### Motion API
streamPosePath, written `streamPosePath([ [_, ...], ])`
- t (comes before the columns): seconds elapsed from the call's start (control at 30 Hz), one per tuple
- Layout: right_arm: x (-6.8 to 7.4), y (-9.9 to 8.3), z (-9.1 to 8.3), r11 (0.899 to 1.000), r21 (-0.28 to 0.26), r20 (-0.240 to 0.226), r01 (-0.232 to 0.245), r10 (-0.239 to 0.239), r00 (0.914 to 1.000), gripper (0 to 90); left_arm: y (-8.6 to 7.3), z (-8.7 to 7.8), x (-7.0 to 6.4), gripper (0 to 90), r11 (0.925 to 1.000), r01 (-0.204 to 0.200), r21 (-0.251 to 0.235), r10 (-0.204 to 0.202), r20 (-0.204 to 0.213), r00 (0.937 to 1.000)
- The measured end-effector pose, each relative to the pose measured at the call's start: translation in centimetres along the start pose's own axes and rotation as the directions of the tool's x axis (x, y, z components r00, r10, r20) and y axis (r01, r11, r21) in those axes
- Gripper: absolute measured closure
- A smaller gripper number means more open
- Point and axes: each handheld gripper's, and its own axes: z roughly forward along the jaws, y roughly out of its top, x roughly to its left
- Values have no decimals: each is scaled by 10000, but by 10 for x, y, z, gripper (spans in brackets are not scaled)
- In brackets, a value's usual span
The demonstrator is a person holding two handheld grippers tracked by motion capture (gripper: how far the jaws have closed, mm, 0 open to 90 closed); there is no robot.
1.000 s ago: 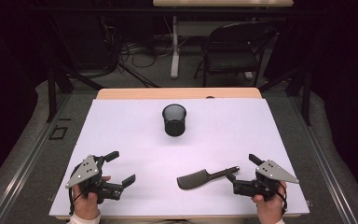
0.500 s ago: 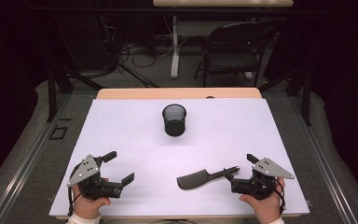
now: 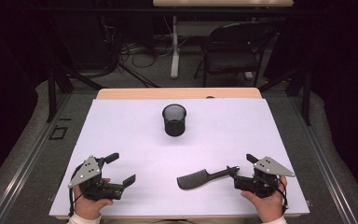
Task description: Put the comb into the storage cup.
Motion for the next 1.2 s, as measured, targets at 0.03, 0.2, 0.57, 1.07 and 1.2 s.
streamPosePath([
  [0.03, -1, 0, 0, 9999, 52, 61, 105, -106, 9999, 170, 0, 0, 0, 27, 10000, 19, 7, -19, -22, 10000],
  [0.2, -3, 0, 1, 9987, 356, 229, 351, -360, 9991, 205, -1, 2, 2, 27, 9996, 235, 170, -235, 15, 9997],
  [0.57, -11, 4, 5, 9941, 1002, 175, 409, -428, 9989, 421, -2, 2, 2, 28, 9986, 490, 176, -487, -162, 9987],
  [1.07, -19, 21, 15, 9922, 1241, -307, 75, -37, 9995, 522, -4, 2, 4, 28, 9971, 709, 267, -704, -191, 9973],
  [1.2, -19, 23, 20, 9892, 1460, -241, 143, -109, 9997, 523, -4, 2, 4, 28, 9965, 782, 294, -777, -170, 9968],
])
